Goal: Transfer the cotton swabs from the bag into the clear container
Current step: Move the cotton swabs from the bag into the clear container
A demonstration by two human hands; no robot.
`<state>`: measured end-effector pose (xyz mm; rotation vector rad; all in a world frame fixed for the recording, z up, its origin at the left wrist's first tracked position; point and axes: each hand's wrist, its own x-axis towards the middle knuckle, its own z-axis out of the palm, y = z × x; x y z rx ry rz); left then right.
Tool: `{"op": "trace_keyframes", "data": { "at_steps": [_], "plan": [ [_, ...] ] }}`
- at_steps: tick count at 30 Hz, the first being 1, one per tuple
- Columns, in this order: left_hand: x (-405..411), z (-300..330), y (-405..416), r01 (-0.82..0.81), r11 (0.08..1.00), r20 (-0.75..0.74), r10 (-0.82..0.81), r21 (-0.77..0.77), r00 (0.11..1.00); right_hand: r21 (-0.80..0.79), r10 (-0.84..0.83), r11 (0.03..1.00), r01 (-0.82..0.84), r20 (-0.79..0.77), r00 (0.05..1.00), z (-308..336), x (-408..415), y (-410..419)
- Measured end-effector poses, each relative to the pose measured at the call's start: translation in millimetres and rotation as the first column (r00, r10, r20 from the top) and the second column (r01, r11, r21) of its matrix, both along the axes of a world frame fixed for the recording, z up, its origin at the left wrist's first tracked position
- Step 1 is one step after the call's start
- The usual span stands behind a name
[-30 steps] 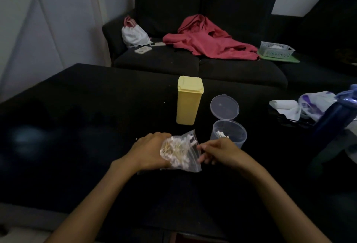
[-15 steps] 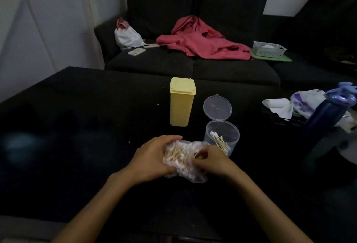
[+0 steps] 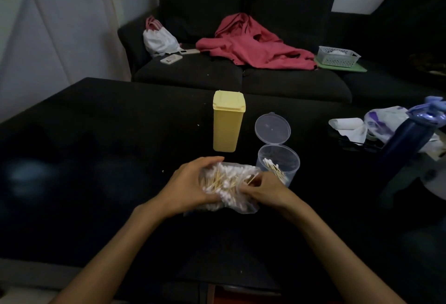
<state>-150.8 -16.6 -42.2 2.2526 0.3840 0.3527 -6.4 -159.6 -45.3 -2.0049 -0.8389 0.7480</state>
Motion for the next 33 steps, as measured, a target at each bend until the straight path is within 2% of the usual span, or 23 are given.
{"op": "trace_keyframes", "data": {
  "at_steps": [3, 7, 11, 17, 21, 23, 25, 28, 33],
  "plan": [
    [1.0, -0.8, 0.9, 0.007, 1.000, 0.017, -0.007, -0.009, 1.000, 0.040, -0.014, 0.999, 0.019, -0.106, 0.994, 1.1, 0.5, 1.2],
    [4.4, -3.2, -4.7, 0.048, 0.998, -0.010, -0.048, -0.038, 0.999, 0.007, -0.022, 1.000, 0.022, -0.050, 0.999, 1.4, -0.4, 1.8],
    [7.6, -2.4, -1.5, -0.024, 1.000, -0.014, 0.024, -0.014, 1.000, -0.012, -0.068, 0.998, 0.069, 0.037, 0.997, 5.8, 3.5, -0.4],
    [8.1, 0.2, -0.3, -0.026, 1.000, -0.119, 0.028, 0.018, 0.992, -0.057, 0.049, 0.997, -0.051, -0.024, 0.998, 14.5, 8.3, -4.2],
    [12.4, 4.6, -7.3, 0.037, 0.994, -0.222, -0.059, -0.103, 0.973, -0.020, 0.008, 1.000, -0.008, -0.023, 1.000, 13.4, 8.2, -2.6],
    [15.7, 3.7, -13.1, 0.005, 0.992, -0.199, -0.030, -0.127, 0.979, -0.006, -0.006, 1.000, 0.006, -0.006, 1.000, 12.1, 6.0, -0.9],
    [18.6, 0.8, -18.4, -0.038, 0.997, -0.163, 0.028, -0.060, 0.986, -0.003, 0.009, 1.000, -0.009, 0.055, 0.998, 11.1, 3.1, 0.7],
    [21.5, -1.7, -23.1, -0.031, 1.000, -0.147, 0.031, 0.001, 0.989, -0.045, 0.053, 0.998, -0.046, 0.179, 0.982, 7.5, 3.3, 1.1],
    [22.6, -4.6, -19.8, -0.069, 0.997, -0.083, 0.070, 0.021, 0.994, -0.043, 0.115, 0.993, -0.111, 0.088, 0.990, 8.7, 8.1, -3.8]
  ]
}}
